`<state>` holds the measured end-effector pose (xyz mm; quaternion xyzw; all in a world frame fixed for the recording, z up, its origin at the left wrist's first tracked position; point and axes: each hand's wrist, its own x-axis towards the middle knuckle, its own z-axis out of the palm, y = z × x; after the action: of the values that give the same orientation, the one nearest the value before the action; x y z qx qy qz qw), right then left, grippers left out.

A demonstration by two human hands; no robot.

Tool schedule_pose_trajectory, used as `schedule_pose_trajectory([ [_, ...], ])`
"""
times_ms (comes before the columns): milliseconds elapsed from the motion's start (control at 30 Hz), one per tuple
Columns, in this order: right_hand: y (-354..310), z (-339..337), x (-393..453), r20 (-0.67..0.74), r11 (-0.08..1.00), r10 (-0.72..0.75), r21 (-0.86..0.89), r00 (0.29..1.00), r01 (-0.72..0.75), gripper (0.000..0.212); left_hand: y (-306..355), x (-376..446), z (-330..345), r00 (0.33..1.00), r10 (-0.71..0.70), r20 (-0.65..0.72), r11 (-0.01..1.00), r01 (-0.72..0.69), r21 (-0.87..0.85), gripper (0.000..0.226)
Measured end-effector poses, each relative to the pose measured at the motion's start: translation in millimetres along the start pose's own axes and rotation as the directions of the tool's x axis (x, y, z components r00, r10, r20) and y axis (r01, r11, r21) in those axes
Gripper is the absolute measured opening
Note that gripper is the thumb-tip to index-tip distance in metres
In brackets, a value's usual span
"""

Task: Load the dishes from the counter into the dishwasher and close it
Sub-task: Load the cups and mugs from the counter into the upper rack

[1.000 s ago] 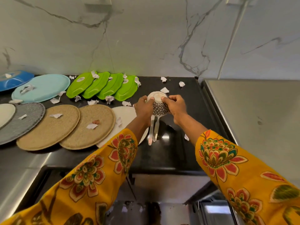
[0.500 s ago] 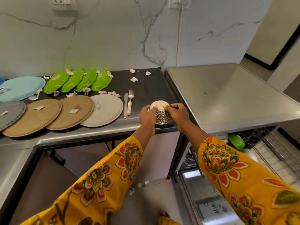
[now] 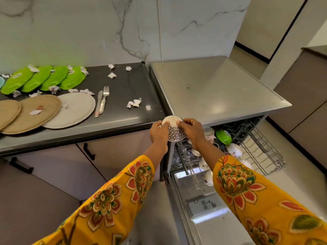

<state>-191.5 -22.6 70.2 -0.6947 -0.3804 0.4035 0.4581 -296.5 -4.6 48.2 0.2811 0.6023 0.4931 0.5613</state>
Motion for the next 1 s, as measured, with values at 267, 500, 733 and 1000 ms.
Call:
schedule_pose_trajectory([
  [267,57.5,-85.3,5.6,-0.004,0.997,0.074,0.03,0.997,-0.073,0.04,-48.1,-51.1,66.0,0.998,-0.056,0.024,0.997,0.055,0.057,0.03],
  [500,88.1,-134.7,2.0,-0.039,0.99,0.135,0.044,0.99,-0.133,0.038,-74.6,-67.7,107.2,0.986,-0.142,0.089,0.965,0.118,0.233,0.008],
  [733,112.5,-156.7,15.7,-0.031,0.968,0.207,0.149,0.978,-0.2,0.045,-92.3,-56.5,135.4,0.963,-0.214,0.161,0.935,0.155,0.319,0.016],
  [1000,142.9,-171.2,59.4,-0.047,0.943,0.283,0.199,0.958,-0.268,0.042,-116.7,-29.5,171.4,0.936,-0.252,0.246,0.914,0.146,0.379,0.017],
])
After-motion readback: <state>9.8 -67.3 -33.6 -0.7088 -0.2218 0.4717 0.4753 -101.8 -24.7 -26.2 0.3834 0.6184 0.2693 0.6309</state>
